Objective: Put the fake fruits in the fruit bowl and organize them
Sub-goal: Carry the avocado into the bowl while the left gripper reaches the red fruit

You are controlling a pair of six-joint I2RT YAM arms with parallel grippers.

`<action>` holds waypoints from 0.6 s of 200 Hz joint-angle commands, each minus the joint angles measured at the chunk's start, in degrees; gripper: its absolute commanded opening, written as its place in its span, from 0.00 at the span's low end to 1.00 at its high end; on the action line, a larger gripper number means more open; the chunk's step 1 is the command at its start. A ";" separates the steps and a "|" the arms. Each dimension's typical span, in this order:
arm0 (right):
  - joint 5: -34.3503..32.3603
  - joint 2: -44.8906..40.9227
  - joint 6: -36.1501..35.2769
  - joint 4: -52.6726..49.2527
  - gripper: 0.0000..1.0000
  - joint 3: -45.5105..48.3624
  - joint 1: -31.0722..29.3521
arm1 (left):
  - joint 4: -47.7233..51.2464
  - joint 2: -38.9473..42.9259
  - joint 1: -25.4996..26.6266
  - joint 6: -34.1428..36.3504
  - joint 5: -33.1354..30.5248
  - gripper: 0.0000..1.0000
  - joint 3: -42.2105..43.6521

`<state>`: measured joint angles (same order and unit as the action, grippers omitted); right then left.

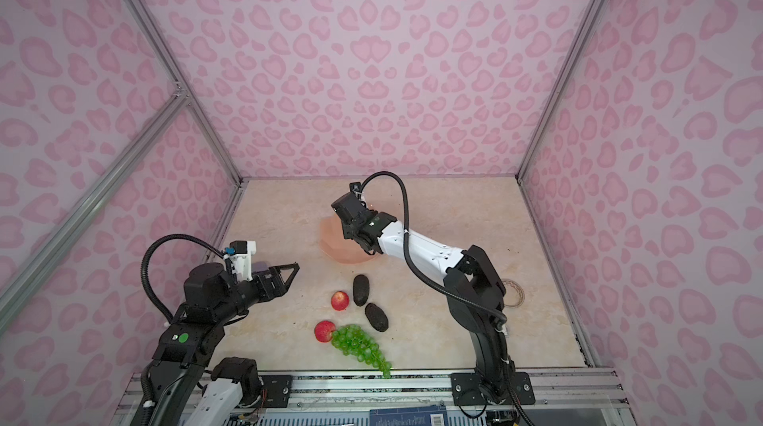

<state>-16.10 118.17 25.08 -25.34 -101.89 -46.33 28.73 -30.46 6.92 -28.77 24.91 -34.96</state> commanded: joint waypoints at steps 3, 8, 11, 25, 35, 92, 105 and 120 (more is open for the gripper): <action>7.65 7.63 -5.11 -7.43 0.33 -7.21 1.97 | 3.20 0.05 2.35 -1.44 -0.67 0.96 -0.09; 8.33 9.45 -5.52 -7.86 0.33 -8.71 2.33 | 3.26 -0.04 2.96 -2.06 -0.70 0.96 0.21; 8.56 10.36 -5.64 -8.14 0.33 -9.38 2.53 | 3.33 -0.12 3.27 -2.41 -0.77 0.96 0.41; 9.76 12.80 -5.85 -9.08 0.33 -12.02 3.07 | 3.81 -0.24 5.52 -3.75 -2.04 0.94 1.56; 10.74 16.25 -5.92 -9.65 0.34 -13.78 3.55 | 4.62 -0.22 7.94 -4.37 -4.41 0.93 2.23; 13.08 24.01 -5.70 -12.65 0.47 -20.61 4.13 | 5.77 -3.25 19.06 -7.74 -14.11 0.91 3.77; 13.86 24.15 -5.12 -13.03 0.53 -21.07 4.48 | 4.98 -4.35 21.14 -8.59 -15.06 0.90 4.51; 14.76 22.78 -4.60 -12.68 0.59 -20.47 5.08 | 4.29 -5.41 23.76 -9.31 -16.68 0.90 5.41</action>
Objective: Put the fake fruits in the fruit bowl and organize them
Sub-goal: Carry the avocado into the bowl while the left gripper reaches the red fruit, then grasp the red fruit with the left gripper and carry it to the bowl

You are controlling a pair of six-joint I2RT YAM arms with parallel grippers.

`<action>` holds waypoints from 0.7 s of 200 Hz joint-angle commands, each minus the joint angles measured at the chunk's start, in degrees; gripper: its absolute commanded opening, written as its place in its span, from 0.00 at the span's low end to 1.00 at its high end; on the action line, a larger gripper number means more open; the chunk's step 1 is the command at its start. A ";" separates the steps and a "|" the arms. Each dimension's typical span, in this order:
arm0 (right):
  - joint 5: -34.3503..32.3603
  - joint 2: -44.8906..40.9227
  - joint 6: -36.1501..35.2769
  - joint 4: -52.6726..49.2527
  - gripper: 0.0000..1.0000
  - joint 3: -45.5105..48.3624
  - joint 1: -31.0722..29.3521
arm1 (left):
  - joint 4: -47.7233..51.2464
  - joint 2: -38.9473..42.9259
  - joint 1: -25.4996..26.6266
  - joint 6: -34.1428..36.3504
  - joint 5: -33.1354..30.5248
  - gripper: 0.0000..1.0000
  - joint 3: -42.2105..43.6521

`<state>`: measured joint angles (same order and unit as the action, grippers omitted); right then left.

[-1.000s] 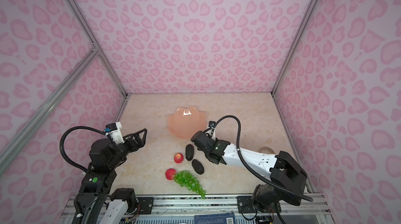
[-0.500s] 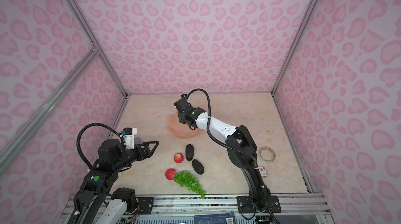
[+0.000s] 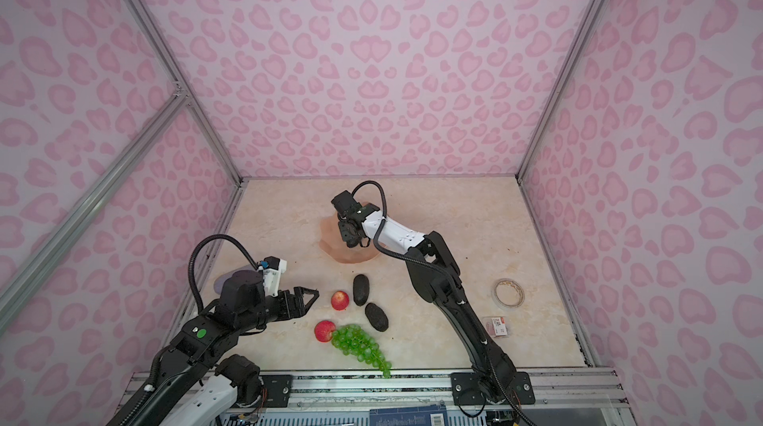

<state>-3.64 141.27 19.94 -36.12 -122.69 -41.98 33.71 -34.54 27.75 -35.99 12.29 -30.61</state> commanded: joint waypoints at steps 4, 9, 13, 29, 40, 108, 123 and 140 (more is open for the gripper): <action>2.47 -1.15 0.48 -1.51 0.61 0.75 0.90 | -0.78 -1.67 3.81 -2.23 -4.51 0.89 1.39; 2.50 -2.17 0.41 -0.91 0.63 1.46 1.10 | -0.84 -2.08 4.65 -2.40 -5.07 0.89 1.64; 2.38 -3.07 0.39 -0.48 0.64 1.98 1.23 | -0.89 -2.41 5.28 -2.54 -5.43 0.89 1.81; 2.00 -7.67 0.69 1.66 0.69 5.45 1.73 | -1.59 -3.53 7.98 -3.44 -6.45 0.88 2.69; 1.66 -12.17 1.19 3.81 0.73 9.16 2.10 | -2.12 -4.15 10.11 -4.31 -7.21 0.88 3.32; -0.70 -39.55 3.37 17.30 0.89 35.82 4.06 | -4.33 -8.43 18.71 -8.23 -10.95 0.86 7.02; -0.84 -43.86 3.95 18.82 0.89 41.49 4.27 | -4.34 -9.26 19.79 -8.83 -12.06 0.85 7.60; -0.85 -47.32 4.27 19.75 0.89 45.18 4.27 | -4.74 -10.34 20.19 -8.88 -13.09 0.84 7.84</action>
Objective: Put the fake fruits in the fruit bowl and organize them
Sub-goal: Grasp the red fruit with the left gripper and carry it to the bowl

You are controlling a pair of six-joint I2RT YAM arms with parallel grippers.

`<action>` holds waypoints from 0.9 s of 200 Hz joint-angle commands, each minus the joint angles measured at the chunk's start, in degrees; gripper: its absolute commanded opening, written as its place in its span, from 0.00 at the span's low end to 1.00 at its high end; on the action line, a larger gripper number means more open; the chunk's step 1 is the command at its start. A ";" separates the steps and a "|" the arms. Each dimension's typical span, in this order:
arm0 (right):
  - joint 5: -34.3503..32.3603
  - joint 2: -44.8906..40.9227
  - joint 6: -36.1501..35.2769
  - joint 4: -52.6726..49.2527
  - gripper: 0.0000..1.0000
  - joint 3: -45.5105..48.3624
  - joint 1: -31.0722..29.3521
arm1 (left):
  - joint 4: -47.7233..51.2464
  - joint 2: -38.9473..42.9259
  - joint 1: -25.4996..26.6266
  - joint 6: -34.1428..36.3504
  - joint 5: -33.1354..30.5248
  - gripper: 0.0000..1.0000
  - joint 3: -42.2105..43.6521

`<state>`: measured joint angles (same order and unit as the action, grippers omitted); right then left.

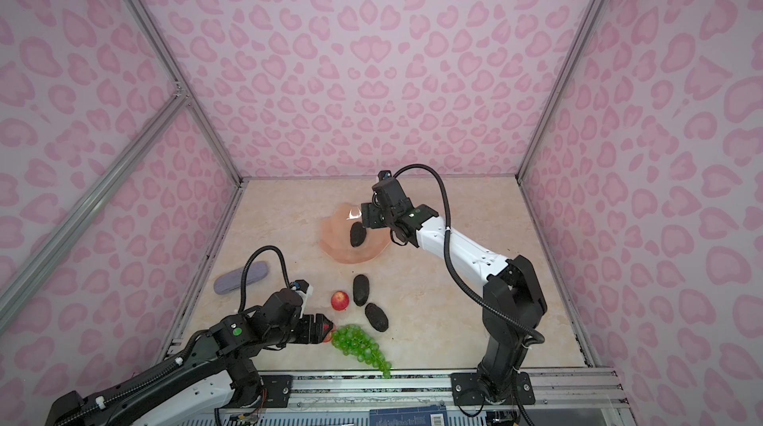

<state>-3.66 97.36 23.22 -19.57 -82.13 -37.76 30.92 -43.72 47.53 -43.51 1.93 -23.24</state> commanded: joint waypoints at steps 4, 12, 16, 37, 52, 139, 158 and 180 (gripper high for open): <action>-1.11 -4.19 1.21 3.14 0.89 5.28 0.05 | -2.27 -1.44 0.45 -1.30 -2.87 0.83 0.48; -1.56 -5.71 1.55 3.05 0.89 6.76 0.14 | -2.88 -2.10 0.51 -1.23 -3.00 0.82 0.65; -1.83 -6.19 1.69 3.13 0.89 7.32 0.14 | -3.16 -2.46 0.53 -1.23 -3.00 0.81 0.74; -2.60 -9.34 2.54 3.81 0.89 10.47 0.38 | -3.87 -4.65 0.56 -1.02 -3.23 0.74 1.09; -2.99 -11.11 2.90 4.51 0.89 12.31 0.57 | -4.82 -6.04 0.55 -1.04 -2.95 0.69 1.57; -4.07 -15.70 4.28 4.00 0.89 16.73 1.59 | 0.88 0.24 0.70 0.62 -8.67 0.51 -4.81; -4.33 -17.71 4.63 3.10 0.88 18.38 1.64 | 0.76 -0.73 0.44 4.34 -12.52 0.52 -10.34; -4.22 -20.27 4.90 2.36 0.88 21.33 1.60 | -0.98 -8.05 -2.41 11.56 -15.59 0.54 -18.32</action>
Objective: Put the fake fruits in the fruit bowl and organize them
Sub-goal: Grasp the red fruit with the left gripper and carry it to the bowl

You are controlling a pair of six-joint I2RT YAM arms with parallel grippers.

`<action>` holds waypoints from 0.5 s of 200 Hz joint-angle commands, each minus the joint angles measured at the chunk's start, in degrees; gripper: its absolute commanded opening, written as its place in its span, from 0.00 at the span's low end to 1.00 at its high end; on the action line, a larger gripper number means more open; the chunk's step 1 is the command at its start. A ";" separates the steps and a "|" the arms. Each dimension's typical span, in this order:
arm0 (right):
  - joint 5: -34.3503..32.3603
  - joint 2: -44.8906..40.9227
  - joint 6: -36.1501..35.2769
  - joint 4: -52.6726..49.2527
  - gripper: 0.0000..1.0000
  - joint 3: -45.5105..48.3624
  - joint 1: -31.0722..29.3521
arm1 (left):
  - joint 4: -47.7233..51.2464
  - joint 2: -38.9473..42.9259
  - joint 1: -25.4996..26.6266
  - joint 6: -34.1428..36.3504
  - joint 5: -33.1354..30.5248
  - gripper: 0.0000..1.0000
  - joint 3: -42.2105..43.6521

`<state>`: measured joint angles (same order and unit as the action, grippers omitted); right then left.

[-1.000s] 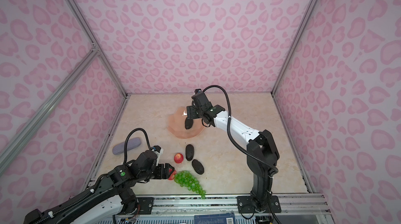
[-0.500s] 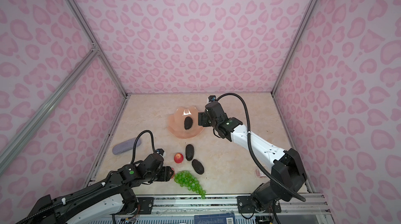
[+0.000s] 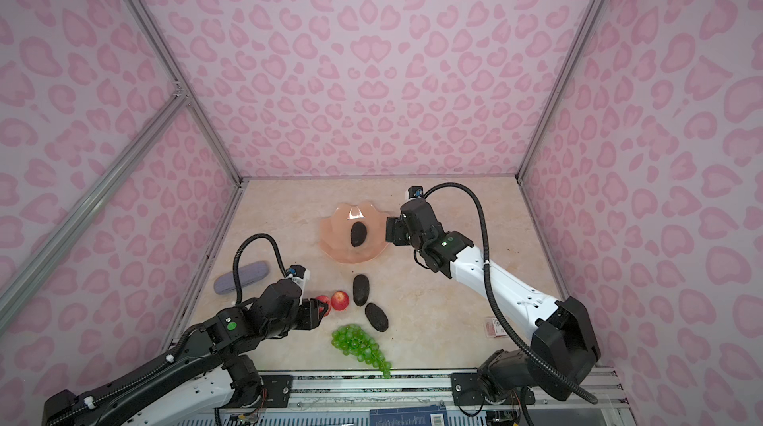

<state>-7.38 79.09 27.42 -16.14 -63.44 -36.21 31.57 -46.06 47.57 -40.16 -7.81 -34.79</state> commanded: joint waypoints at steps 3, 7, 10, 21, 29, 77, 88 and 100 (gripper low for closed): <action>-0.35 -2.25 0.70 -1.26 0.88 2.91 0.03 | -1.99 -7.12 -3.07 9.16 -5.77 0.54 -7.84; -0.09 -2.86 0.77 -1.49 0.88 3.70 0.07 | -2.64 -9.00 -4.20 10.35 -5.41 0.54 -9.18; 0.08 -3.06 0.81 -1.63 0.87 4.03 0.08 | -3.18 -10.42 -5.07 11.19 -5.05 0.54 -9.98; 0.85 -4.37 1.54 -2.56 0.87 5.91 -0.07 | -5.20 -15.62 -8.05 13.78 -3.22 0.54 -13.20; 1.10 -5.21 1.90 -3.12 0.87 7.10 -0.36 | -6.63 -19.26 -10.26 15.28 -1.51 0.54 -15.22; 0.21 -10.08 5.16 -4.89 0.86 15.40 -4.47 | -9.06 -39.56 -15.90 20.58 -0.05 0.54 -27.53; -0.13 -10.27 5.64 -5.53 0.86 16.42 -5.59 | -9.46 -43.18 -16.31 20.87 0.02 0.54 -29.47; 0.10 -10.40 6.28 -5.66 0.86 17.28 -6.90 | -9.08 -47.31 -16.61 20.78 -0.18 0.54 -31.75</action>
<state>-6.57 68.99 31.66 -20.64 -47.90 -41.19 23.92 -87.35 31.66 -21.76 -8.34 -62.74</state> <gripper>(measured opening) 0.862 0.537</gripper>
